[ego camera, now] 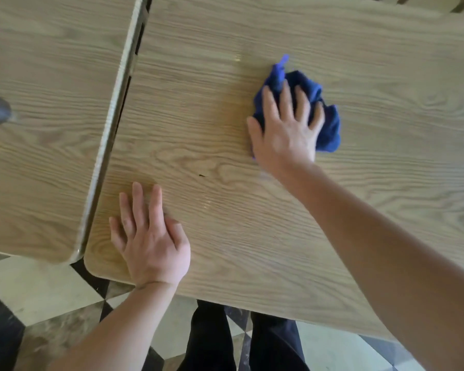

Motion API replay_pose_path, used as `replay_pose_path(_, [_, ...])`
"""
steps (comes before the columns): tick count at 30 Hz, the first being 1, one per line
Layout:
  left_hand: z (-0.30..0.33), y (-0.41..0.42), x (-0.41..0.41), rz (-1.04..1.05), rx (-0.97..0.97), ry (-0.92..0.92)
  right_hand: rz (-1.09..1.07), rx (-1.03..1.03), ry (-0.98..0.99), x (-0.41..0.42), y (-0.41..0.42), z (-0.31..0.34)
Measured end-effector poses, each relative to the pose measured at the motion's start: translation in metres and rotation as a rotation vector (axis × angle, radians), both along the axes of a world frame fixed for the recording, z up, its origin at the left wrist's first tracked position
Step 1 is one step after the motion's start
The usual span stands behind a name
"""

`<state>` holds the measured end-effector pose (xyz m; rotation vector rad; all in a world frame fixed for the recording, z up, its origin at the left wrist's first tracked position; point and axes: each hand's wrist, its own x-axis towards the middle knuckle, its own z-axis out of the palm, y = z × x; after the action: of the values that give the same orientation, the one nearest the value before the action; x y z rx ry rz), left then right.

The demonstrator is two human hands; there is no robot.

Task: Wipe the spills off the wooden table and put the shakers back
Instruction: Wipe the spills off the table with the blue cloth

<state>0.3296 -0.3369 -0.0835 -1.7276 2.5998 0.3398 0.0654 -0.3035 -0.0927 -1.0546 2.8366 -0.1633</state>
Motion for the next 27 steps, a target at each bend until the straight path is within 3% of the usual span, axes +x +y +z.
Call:
replay_pose_path(5, [0.001, 0.002, 0.000, 0.006, -0.016, 0.009, 0.333, -0.054, -0.043, 0.080, 0.022, 0.006])
replay_pose_path(10, [0.001, 0.002, 0.000, 0.008, -0.010, 0.016, 0.696, 0.049, -0.136, 0.169, 0.130, 0.009])
replay_pose_path(13, [0.001, 0.002, 0.001, 0.001, -0.011, 0.006, 0.903, 0.066, -0.107, 0.166, 0.190, 0.009])
replay_pose_path(16, [0.001, 0.001, 0.000, 0.007, -0.010, 0.000, 1.049, 0.063, -0.085, 0.118, 0.194, 0.007])
replay_pose_path(20, [0.000, 0.000, 0.001, -0.001, -0.011, -0.015, 0.937, 0.072, -0.015, 0.039, 0.139, 0.003])
replay_pose_path(24, [-0.001, 0.000, 0.002, -0.018, -0.002, -0.036, 0.636, 0.054, 0.031, -0.014, 0.053, 0.003])
replay_pose_path(27, [-0.001, 0.000, 0.001, -0.015, 0.002, -0.039, 0.334, -0.026, 0.017, -0.010, -0.018, 0.003])
